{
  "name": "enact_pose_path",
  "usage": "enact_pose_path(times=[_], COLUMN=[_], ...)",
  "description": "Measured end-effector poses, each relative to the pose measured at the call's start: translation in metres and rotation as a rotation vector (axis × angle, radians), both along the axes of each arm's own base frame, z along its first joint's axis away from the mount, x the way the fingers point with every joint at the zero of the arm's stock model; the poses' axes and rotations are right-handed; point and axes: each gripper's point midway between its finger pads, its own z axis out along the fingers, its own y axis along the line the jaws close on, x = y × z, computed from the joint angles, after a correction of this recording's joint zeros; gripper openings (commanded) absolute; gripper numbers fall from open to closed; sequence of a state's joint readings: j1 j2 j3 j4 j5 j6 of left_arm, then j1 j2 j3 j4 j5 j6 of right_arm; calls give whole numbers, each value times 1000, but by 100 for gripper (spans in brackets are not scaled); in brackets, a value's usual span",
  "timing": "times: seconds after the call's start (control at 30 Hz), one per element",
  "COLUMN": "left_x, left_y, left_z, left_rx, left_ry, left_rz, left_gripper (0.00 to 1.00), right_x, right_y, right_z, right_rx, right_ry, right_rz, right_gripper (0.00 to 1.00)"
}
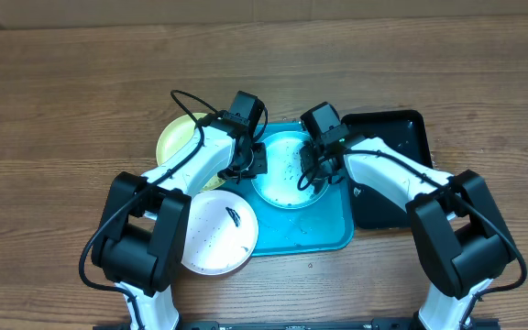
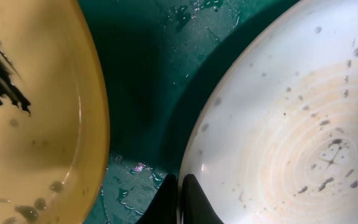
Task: Clean dirty plates on tray and stack at the side
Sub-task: 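Scrub the teal-rimmed plate with the sponge in the right gripper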
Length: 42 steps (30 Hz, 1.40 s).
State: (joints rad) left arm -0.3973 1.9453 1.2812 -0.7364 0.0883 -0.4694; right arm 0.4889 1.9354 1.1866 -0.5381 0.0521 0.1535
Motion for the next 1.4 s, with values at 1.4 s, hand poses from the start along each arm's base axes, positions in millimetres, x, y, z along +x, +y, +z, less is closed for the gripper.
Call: enact_pose_path(times=[1.4], left_x=[-4], left_y=[0], left_z=[0], left_rx=[-3], left_ry=[16], left_rz=[-1], left_gripper=[4], right_x=[-24], right_y=[79], right_z=[50], right_rx=[485], right_ry=[268], right_rz=[325], right_gripper=[4])
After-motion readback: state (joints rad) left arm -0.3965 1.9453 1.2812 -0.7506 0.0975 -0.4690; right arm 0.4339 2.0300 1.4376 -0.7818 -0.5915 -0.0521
